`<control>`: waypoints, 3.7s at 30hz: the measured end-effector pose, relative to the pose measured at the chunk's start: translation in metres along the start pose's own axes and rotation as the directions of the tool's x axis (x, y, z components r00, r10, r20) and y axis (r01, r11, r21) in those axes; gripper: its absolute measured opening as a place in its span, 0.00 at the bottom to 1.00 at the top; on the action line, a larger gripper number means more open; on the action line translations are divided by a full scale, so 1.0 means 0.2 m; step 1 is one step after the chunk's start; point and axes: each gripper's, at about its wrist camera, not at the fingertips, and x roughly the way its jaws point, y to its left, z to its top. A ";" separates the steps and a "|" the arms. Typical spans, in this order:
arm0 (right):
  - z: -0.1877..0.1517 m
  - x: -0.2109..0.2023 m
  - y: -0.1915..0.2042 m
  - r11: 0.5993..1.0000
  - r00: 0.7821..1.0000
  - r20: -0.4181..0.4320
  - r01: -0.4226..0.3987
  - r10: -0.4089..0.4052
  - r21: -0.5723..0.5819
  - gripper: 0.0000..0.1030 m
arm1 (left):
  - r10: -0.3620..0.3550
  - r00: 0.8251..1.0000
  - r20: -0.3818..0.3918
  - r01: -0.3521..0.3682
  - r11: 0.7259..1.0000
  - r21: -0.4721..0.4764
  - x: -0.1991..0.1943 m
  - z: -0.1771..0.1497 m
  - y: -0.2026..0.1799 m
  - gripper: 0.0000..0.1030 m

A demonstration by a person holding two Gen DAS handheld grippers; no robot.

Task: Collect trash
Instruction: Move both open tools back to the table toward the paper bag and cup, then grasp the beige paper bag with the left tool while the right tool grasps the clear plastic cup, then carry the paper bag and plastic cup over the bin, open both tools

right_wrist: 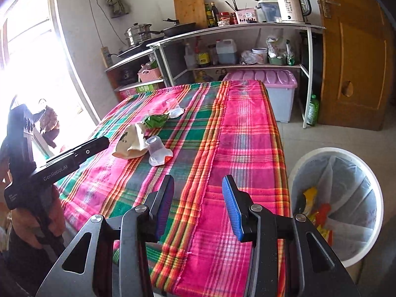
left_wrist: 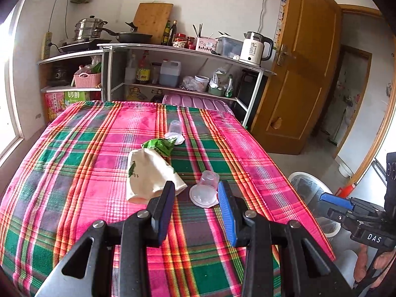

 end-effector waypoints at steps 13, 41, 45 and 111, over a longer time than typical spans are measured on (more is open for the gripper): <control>0.07 0.23 0.15 0.998 0.997 -0.070 -0.040 0.038 -0.039 0.41 | 0.051 0.998 -0.032 -0.053 0.997 -0.058 0.11 0.02 0.27 0.37; 0.22 0.73 0.34 0.991 0.986 -0.160 -0.070 0.050 -0.118 0.39 | -0.032 0.978 -0.208 0.005 0.991 -0.130 0.45 0.06 0.45 0.25; 0.22 0.73 0.33 0.990 0.986 -0.161 -0.066 0.046 -0.122 0.32 | -0.037 0.976 -0.214 0.009 0.991 -0.132 0.45 0.06 0.45 0.18; -0.12 -0.37 -0.63 0.951 0.973 0.071 0.200 -0.222 0.234 0.31 | -0.303 0.930 -0.208 0.337 0.928 0.157 0.27 -0.01 -0.90 0.16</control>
